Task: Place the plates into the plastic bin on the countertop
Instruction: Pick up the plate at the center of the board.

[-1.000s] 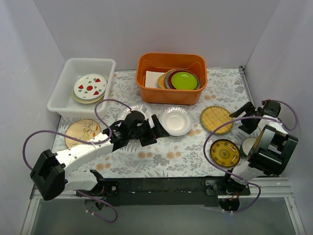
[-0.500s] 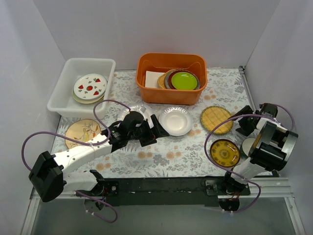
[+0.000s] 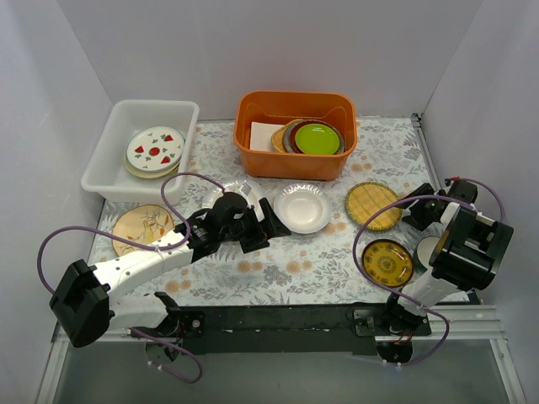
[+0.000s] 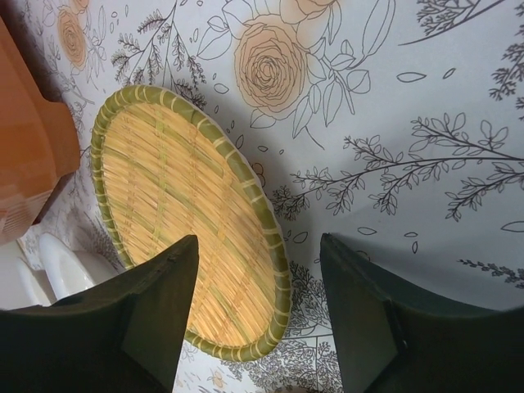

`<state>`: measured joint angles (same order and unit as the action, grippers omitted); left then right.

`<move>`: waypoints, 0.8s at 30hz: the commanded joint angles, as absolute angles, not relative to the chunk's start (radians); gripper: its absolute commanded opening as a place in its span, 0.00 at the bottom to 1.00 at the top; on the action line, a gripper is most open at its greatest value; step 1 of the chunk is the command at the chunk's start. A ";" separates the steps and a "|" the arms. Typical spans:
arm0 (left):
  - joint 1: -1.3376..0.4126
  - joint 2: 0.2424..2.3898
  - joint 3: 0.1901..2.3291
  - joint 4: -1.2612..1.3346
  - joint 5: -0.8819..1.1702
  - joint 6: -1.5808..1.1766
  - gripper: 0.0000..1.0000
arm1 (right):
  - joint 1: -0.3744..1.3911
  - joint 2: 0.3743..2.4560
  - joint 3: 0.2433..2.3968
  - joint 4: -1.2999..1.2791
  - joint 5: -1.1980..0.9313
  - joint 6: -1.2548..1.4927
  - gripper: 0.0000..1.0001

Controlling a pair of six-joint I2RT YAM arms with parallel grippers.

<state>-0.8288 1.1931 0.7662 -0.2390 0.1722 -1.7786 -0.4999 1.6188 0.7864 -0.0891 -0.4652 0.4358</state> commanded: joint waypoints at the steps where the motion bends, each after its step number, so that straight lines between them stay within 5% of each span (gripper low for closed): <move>1: -0.831 1.181 0.775 -0.235 0.163 -1.775 0.87 | -0.503 1.660 0.746 -0.069 -0.486 0.426 0.68; 9: -0.831 1.186 0.776 -0.239 0.163 -1.781 0.87 | -0.503 1.684 0.727 -0.043 -0.503 0.433 0.46; 18: -0.831 1.186 0.769 -0.241 0.160 -1.784 0.87 | -0.503 1.658 0.727 -0.055 -0.476 0.428 0.06; 24: -0.831 1.180 0.752 -0.242 0.160 -1.790 0.87 | -0.503 1.612 0.724 -0.063 -0.477 0.426 0.01</move>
<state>-0.8288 1.1969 0.7662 -0.2394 0.1722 -1.7824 -0.5037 1.6386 0.7418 -0.0078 -0.5827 0.4618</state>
